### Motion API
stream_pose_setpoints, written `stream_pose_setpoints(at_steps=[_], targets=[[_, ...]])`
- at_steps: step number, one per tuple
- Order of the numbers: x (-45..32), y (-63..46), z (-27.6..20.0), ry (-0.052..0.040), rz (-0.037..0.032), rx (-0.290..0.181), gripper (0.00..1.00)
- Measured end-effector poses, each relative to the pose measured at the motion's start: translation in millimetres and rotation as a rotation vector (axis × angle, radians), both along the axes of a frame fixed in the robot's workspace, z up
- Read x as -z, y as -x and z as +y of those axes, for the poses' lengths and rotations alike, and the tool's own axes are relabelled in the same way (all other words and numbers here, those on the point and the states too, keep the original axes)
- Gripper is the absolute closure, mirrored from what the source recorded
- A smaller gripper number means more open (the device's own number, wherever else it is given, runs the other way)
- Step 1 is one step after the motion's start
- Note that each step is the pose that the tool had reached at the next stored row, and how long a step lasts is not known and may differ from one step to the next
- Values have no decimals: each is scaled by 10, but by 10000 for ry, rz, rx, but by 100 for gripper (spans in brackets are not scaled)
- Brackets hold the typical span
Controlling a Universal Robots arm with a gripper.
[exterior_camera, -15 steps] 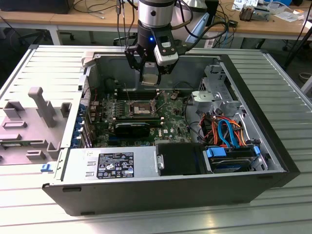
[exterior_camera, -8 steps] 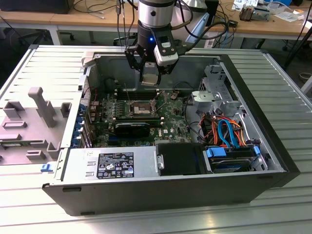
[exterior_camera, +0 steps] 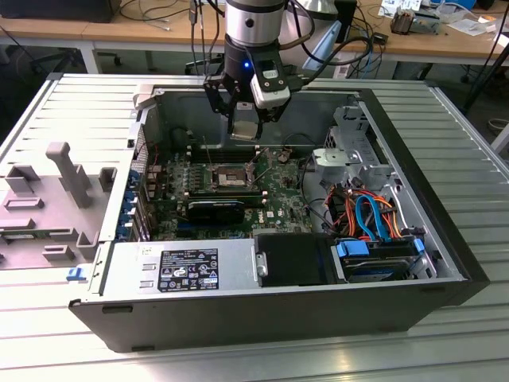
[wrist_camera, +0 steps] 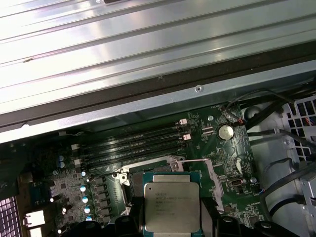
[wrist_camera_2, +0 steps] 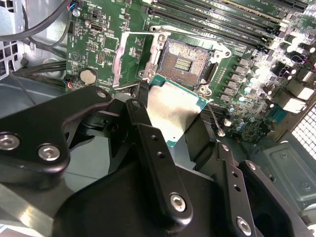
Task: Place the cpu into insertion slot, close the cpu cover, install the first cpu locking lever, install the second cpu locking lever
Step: 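Place the cpu into insertion slot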
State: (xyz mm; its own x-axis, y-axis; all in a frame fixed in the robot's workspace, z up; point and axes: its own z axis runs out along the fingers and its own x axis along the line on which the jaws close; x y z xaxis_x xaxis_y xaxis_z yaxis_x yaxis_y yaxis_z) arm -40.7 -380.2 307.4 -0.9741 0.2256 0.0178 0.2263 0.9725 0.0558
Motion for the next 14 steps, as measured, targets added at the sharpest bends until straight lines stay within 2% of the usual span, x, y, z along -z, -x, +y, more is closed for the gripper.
stream_pose_setpoints(at_steps=[14], targets=[[10,0,0,0,0,90,46]])
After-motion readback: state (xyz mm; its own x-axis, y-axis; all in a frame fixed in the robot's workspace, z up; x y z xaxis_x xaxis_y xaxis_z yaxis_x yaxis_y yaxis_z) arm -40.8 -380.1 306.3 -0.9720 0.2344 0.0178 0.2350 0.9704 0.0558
